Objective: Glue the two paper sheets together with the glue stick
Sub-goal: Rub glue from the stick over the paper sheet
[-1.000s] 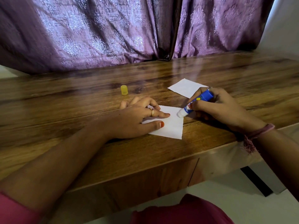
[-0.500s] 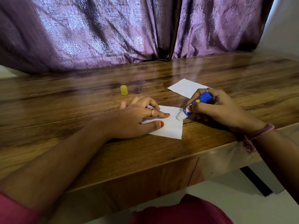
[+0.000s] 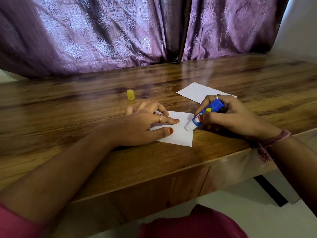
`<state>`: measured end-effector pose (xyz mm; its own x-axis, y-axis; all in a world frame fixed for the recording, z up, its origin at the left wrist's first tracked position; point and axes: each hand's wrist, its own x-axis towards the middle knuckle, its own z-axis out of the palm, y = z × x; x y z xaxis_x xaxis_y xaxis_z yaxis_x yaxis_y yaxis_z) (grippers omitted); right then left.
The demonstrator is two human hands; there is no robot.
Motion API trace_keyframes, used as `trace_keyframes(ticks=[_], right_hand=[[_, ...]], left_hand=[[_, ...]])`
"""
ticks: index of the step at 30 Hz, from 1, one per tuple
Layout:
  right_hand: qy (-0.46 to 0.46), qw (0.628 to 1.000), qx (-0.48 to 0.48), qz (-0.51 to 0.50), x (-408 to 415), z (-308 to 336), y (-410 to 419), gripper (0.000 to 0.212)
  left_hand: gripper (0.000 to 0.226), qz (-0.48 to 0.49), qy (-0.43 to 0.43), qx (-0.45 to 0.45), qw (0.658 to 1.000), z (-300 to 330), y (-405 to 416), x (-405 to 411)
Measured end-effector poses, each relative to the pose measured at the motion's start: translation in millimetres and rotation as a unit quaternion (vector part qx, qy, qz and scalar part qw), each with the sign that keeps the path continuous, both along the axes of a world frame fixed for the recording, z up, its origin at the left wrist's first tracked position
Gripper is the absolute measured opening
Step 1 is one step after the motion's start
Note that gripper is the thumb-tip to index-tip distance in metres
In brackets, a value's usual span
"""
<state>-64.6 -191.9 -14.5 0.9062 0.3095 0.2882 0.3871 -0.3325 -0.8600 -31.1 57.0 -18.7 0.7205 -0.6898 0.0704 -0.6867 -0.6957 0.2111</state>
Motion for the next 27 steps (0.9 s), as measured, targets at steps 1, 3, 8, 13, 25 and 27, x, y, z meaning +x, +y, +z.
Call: trace_keyframes(ticks=[1, 3, 8, 13, 25, 27], right_hand=[[0.003, 1.0, -0.004, 0.011, -1.0, 0.1, 0.1, 0.003], [0.004, 1.0, 0.0, 0.02, -1.3, -0.2, -0.7, 0.004], [-0.002, 0.999, -0.01, 0.038, -4.1, 1.0, -0.7, 0.006], [0.004, 0.999, 0.002, 0.037, -3.9, 0.7, -1.2, 0.006], [0.005, 0.995, -0.008, 0.104, -5.3, -1.2, -3.7, 0.008], [0.003, 0.995, 0.002, 0.1, -5.4, -0.7, -3.4, 0.009]], left_hand=[[0.041, -0.002, -0.001, 0.0, 1.0, 0.0, 0.1, 0.1], [0.04, -0.005, -0.001, -0.001, 1.0, 0.4, 0.7, 0.4], [0.043, 0.0, 0.003, -0.006, 1.0, -0.6, -0.1, 0.7], [0.042, -0.001, 0.004, -0.005, 1.0, 0.1, 0.1, 0.6], [0.041, -0.005, -0.005, -0.007, 1.0, -1.3, 1.1, 0.9], [0.043, -0.001, 0.0, -0.01, 1.0, -0.7, 0.7, 0.2]])
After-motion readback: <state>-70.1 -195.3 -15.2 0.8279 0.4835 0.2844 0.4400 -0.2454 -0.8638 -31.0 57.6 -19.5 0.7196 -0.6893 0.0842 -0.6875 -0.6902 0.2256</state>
